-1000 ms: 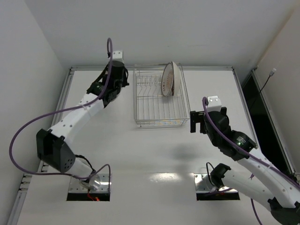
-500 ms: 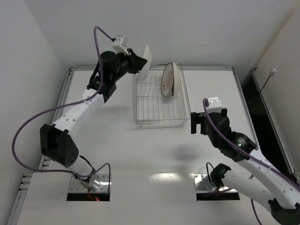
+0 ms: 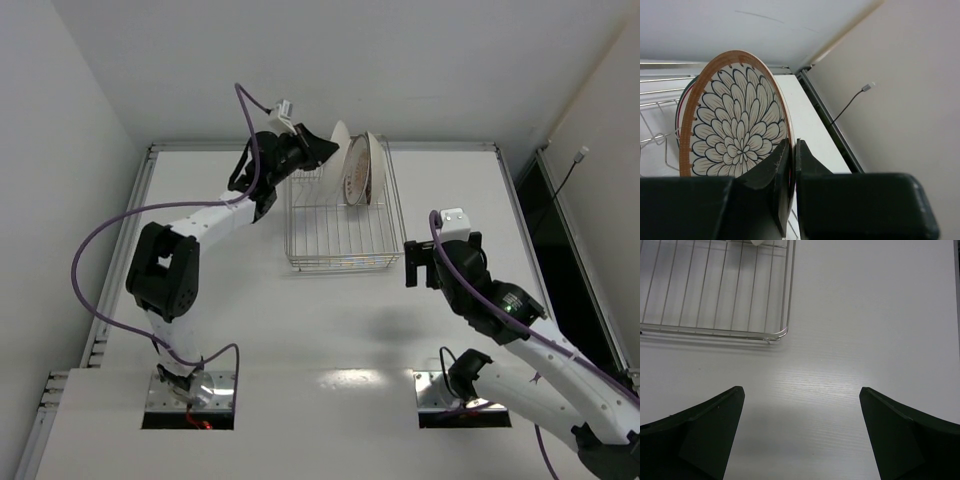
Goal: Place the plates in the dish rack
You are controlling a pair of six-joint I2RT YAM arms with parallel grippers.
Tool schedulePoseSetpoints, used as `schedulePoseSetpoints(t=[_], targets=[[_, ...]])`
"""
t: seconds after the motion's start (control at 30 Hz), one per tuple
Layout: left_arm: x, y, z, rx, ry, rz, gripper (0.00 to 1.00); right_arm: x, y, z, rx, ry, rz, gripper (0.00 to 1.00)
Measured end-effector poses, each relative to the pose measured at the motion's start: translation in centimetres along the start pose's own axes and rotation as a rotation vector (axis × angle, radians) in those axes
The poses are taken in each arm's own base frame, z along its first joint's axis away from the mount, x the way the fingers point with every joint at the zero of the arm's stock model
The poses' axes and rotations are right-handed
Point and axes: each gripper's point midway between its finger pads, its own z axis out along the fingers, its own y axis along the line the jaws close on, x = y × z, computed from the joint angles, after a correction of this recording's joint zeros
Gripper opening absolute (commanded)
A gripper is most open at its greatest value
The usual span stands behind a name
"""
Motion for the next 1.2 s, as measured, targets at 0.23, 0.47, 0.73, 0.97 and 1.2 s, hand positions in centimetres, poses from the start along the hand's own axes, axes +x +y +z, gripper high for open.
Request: schedulePoseSetpoints(t=[0.23,0.47,0.73,0.97,1.2], targets=[[0.9,-0.7,1.0,-0.012,-0.057,-0.009,0.00,0.1,0.2,0.0,-0.010,0.004,-0.001,0.99],[0.6,-1.8,1.5,-0.024,-0.124,-0.029,0.00,0.3,0.4,0.1,-0.016,0.013,-0.005,0.99],[1.2,-1.4,1.6,-0.086,-0.198,-0.038,0.00,0.3,0.5,0.2,-0.021,0.011,-0.003,0.99],[2.5,0.8,2.2,-0.150,-0.228,-0.036,0.00,0.3,0.6,0.2,-0.025,0.012,-0.003,0.99],[2.7,1.6,1.8,-0.153,-0.269,-0.065,0.00,0.3,0.6,0.2,-0.025,0.012,-0.003,0.99]])
